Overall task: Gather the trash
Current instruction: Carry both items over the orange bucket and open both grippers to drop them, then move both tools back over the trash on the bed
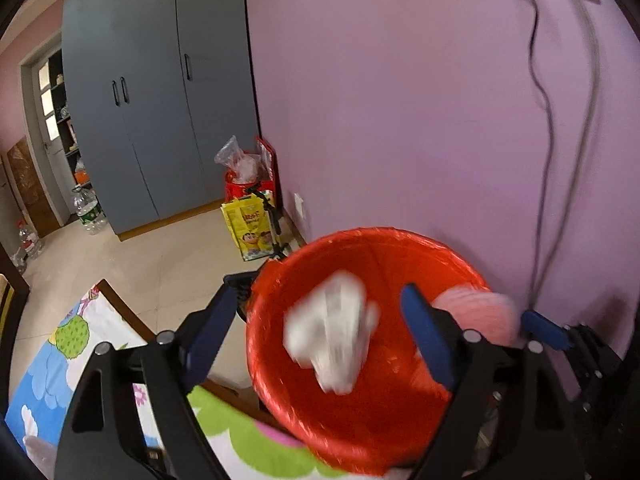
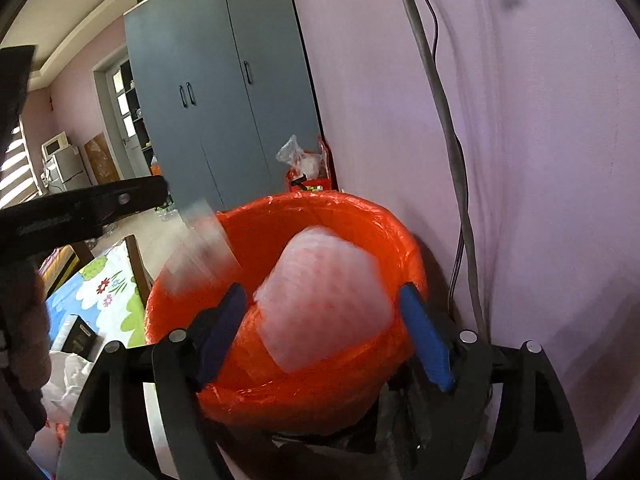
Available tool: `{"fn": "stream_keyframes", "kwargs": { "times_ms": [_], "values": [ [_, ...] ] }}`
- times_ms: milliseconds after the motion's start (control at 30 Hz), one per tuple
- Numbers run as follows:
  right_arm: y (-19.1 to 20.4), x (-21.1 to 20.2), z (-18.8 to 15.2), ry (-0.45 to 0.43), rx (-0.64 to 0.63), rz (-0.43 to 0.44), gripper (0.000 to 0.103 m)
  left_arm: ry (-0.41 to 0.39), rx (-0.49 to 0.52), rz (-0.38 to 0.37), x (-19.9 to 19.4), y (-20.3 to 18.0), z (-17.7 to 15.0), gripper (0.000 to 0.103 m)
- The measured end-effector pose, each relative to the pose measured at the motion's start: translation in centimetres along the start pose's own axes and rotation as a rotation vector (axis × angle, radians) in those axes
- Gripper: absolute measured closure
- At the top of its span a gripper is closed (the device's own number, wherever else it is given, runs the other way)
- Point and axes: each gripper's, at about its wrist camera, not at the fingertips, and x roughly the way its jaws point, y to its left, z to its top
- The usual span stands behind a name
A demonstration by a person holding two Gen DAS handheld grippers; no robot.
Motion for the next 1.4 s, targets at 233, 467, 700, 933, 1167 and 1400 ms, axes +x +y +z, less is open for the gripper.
{"fn": "stream_keyframes", "kwargs": {
  "times_ms": [233, 467, 700, 933, 1167, 1400],
  "values": [
    [0.1, -1.5, -0.8, -0.006, -0.001, -0.005, 0.028, -0.012, -0.028, 0.029, -1.2, 1.0, -0.4, 0.014],
    [2.0, -6.6, -0.8, -0.041, -0.01, -0.001, 0.028, -0.04, -0.092, 0.053, -6.5, 3.3, -1.9, 0.006],
    [5.5, -11.5, -1.6, -0.055, -0.041, 0.03, 0.027, -0.075, -0.128, 0.08, -13.8, 5.3, -5.1, 0.005],
    [10.0, -14.7, -3.4, -0.037, -0.074, 0.073, 0.025, -0.074, -0.165, 0.129, -20.4, 8.3, -9.8, 0.005],
    [14.7, -16.8, -5.0, -0.027, -0.126, 0.12, 0.02, -0.069, -0.212, 0.208, -26.1, 13.0, -15.2, 0.005],
    [18.9, -17.7, -7.5, 0.015, -0.161, 0.156, 0.019, -0.06, -0.188, 0.296, -30.4, 16.0, -20.6, 0.005]
  ]
}}
